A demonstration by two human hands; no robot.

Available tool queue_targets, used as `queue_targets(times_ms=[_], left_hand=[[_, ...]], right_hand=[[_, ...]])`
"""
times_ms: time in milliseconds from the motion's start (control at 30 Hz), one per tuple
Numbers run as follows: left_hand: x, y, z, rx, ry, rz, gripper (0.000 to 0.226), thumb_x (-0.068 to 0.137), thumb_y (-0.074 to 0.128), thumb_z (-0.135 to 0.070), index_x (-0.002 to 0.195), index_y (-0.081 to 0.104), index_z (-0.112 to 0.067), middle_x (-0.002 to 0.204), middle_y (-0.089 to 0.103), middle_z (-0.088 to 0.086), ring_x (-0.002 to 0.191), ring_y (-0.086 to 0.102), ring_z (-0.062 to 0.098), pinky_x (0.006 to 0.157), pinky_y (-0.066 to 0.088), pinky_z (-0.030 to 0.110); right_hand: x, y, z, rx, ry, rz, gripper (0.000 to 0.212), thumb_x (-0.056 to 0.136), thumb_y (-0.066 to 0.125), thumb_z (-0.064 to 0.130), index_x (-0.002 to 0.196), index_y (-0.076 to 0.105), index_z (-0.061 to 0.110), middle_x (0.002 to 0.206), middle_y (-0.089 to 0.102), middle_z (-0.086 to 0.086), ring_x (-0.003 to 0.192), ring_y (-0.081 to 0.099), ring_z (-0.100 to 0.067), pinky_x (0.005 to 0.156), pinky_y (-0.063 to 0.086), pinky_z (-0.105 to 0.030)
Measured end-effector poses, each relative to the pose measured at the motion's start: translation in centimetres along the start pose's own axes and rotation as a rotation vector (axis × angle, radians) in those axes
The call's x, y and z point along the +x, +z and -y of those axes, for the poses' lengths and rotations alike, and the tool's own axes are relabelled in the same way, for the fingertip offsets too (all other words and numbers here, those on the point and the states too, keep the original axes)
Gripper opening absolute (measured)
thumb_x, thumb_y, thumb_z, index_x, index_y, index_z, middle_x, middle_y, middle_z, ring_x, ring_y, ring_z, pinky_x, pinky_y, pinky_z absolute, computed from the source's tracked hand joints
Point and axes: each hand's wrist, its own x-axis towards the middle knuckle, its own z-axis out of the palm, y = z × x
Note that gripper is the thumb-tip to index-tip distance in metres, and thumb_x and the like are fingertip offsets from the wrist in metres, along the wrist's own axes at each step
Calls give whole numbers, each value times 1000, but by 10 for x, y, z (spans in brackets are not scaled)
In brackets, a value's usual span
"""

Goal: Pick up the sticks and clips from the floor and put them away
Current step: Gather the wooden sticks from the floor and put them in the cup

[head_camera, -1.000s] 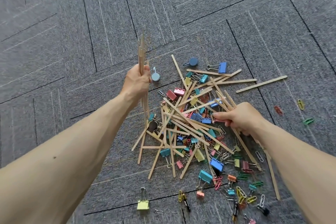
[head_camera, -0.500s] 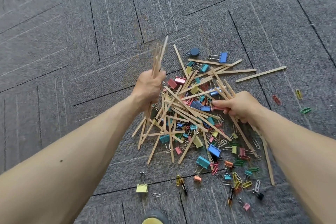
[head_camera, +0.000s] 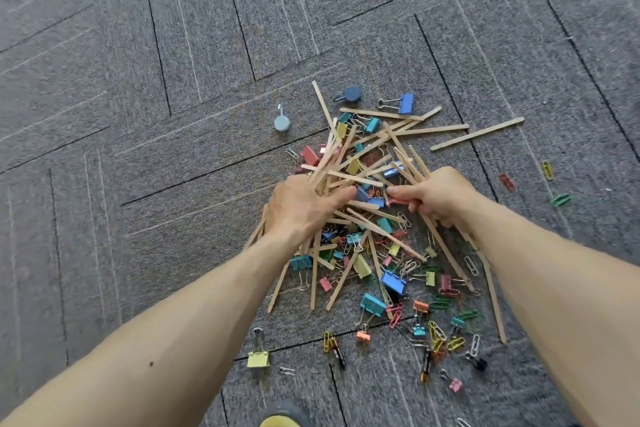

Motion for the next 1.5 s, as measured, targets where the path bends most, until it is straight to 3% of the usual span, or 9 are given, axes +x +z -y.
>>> queue_targets(times_ms=[100,233,400,533,633,833,1167,1367,1500], left_hand=[[2,-12,-6,40,311,22,38,73,75,-52,87,58,-21,71,59,-3,53,51,10,49,42,16],[13,-22,-6,345,406,307,77,63,85,-41,130,51,-23,98,65,-2,72,59,10,69,51,25],[14,-9,-8,571,584,173,31,88,68,-41,76,42,-31,75,57,-6,62,58,12,53,52,23],[16,-4,-8,595,569,179,25,98,55,-34,76,50,-24,71,55,-6,54,51,7,44,38,16],[16,-11,-4,513,517,177,17,99,54,-29,87,60,-20,68,56,-7,49,49,5,41,36,15],[6,-36,-2,266,350,163,26,100,53,-27,74,50,-29,74,56,-6,52,47,2,47,35,11],[-37,-67,-5,-299,97,277,37,100,45,-35,94,59,-1,79,61,-1,58,54,5,50,44,20],[-70,-122,-16,-661,-13,355,33,86,56,-40,91,52,-7,60,55,-4,49,40,10,41,37,22],[-116,-187,-42,-747,72,267,26,93,59,-32,80,52,-11,60,50,-4,47,38,7,37,35,19]], right_hand=[[3,0,0,-41,-11,-17,44,67,83,53,59,69,12,46,53,5,36,34,-9,39,27,-23],[4,1,0,-26,-23,-26,42,69,83,50,60,70,11,46,55,6,32,36,-6,42,29,-23],[4,1,-1,-32,-22,-29,41,69,82,51,63,70,13,44,56,8,35,36,-7,42,30,-23],[3,1,0,-38,-33,-13,36,75,79,47,65,68,14,36,50,11,35,33,-5,40,28,-20],[2,1,0,-38,-45,-20,36,75,79,47,64,69,14,37,51,9,34,33,-5,43,29,-22],[2,2,-2,-51,-74,-57,39,75,78,48,68,70,11,37,52,10,33,37,-2,45,32,-23],[-28,-1,-20,-2,-137,-155,50,86,62,52,78,64,3,59,53,-3,40,35,-12,40,31,-26],[-78,-6,34,-78,-218,-33,38,92,56,43,89,62,5,67,62,-5,47,42,-11,42,34,-23],[-149,-20,106,-194,-348,47,32,93,57,36,77,60,10,63,53,0,33,37,-2,35,30,-15]])
